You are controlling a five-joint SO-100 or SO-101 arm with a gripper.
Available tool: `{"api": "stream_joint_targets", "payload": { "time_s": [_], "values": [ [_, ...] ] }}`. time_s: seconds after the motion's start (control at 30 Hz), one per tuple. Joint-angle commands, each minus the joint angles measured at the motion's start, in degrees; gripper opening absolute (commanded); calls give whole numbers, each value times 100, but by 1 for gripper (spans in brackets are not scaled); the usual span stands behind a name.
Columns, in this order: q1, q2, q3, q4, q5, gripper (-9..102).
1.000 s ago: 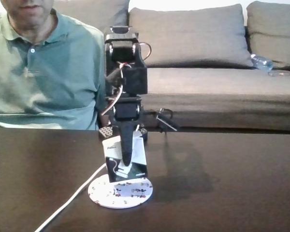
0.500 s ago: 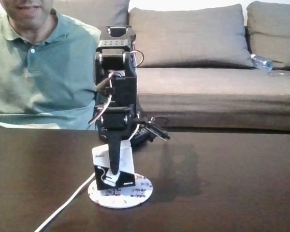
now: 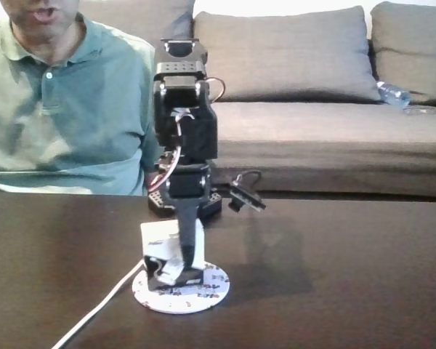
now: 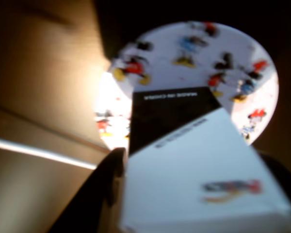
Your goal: Grasp a servo box and put it on the zirlivani.
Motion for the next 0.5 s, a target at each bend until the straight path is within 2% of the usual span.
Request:
{"api": "stream_joint_targets", "payload": {
  "time_s": [0.0,0.33,0.47],
  "values": [
    [-185,589,-501,554,26,32],
    [-343,2593,-1986,2742,-141,31],
    [-466,3524,-1951,3357,-237,16]
  ]
}}
